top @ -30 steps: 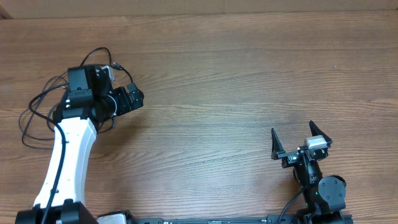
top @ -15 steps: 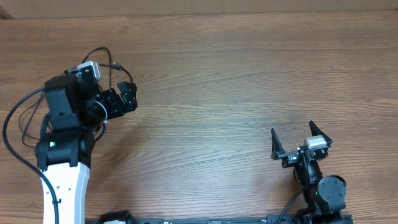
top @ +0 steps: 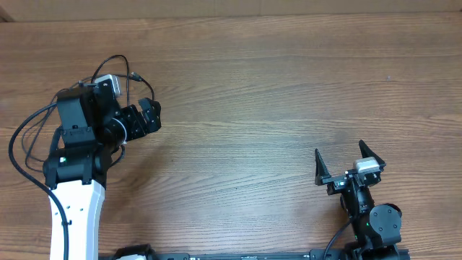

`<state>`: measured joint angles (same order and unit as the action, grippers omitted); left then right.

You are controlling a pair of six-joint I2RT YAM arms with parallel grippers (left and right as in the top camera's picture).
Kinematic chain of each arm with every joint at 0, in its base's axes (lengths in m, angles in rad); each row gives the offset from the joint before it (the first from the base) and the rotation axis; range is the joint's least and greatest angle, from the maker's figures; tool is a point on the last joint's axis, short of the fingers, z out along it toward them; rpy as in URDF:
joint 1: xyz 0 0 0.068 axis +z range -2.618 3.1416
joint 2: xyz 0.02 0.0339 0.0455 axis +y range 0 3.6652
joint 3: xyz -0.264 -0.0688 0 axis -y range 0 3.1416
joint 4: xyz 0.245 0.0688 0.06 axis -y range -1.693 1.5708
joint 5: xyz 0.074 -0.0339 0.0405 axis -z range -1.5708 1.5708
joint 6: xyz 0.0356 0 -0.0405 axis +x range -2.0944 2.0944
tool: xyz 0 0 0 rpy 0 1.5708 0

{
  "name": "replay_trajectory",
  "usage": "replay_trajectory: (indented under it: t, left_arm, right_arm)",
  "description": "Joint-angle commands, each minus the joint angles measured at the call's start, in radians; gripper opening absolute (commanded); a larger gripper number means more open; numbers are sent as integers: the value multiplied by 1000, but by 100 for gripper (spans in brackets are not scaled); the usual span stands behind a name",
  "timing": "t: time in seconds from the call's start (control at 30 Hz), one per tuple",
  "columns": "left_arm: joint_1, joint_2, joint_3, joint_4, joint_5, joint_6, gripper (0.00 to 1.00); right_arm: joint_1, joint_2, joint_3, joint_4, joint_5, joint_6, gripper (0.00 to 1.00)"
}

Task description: Untangle cables

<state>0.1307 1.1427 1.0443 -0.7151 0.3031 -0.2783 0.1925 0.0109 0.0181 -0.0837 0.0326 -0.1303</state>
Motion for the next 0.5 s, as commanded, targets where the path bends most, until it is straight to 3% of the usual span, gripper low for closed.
replay_trajectory:
  t: [0.0, 0.47]
  left_arm:
    - [0, -20, 18, -18, 1, 20, 100]
    - [0, -282, -52, -34, 1, 20, 100]
  right_arm:
    - [3, -8, -10, 3, -1, 5, 100]
    - [3, -8, -10, 3, -1, 5, 100]
